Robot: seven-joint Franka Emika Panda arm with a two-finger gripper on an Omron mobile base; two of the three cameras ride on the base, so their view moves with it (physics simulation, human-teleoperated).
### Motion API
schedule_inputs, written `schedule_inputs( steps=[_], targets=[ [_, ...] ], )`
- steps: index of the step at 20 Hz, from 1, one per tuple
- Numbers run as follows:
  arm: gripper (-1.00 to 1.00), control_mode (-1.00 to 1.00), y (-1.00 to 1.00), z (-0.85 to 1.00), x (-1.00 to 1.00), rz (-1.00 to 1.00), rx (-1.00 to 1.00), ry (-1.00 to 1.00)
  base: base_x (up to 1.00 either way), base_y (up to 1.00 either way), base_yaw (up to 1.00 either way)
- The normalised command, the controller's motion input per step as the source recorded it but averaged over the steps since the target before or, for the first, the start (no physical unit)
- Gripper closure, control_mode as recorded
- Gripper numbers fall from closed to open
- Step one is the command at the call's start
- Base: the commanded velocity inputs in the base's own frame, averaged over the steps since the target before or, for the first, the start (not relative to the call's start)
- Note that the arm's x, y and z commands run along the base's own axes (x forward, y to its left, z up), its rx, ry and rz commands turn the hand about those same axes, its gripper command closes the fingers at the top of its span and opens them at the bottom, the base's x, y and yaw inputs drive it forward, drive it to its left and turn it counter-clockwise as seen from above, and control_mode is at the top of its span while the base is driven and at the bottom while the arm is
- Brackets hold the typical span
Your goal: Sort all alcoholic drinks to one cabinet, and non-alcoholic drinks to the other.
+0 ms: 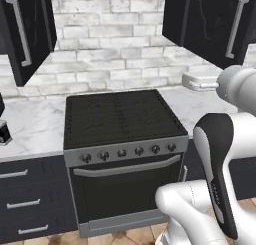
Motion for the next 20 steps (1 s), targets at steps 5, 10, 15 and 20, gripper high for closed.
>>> schedule_inputs(
  steps=[5, 10, 15, 20],
  targets=[
    [-1.0, 1.0, 0.0, 0.0, 0.0, 0.0, 0.0, 0.0, 0.0, 0.47, 0.0],
    [-1.0, 1.0, 0.0, 0.0, 0.0, 0.0, 0.0, 0.0, 0.0, 0.46, 0.0],
    [-1.0, 1.0, 0.0, 0.0, 0.0, 0.0, 0.0, 0.0, 0.0, 0.46, 0.0],
    [-1.0, 1.0, 0.0, 0.0, 0.0, 0.0, 0.0, 0.0, 0.0, 0.45, 0.0]
  ],
)
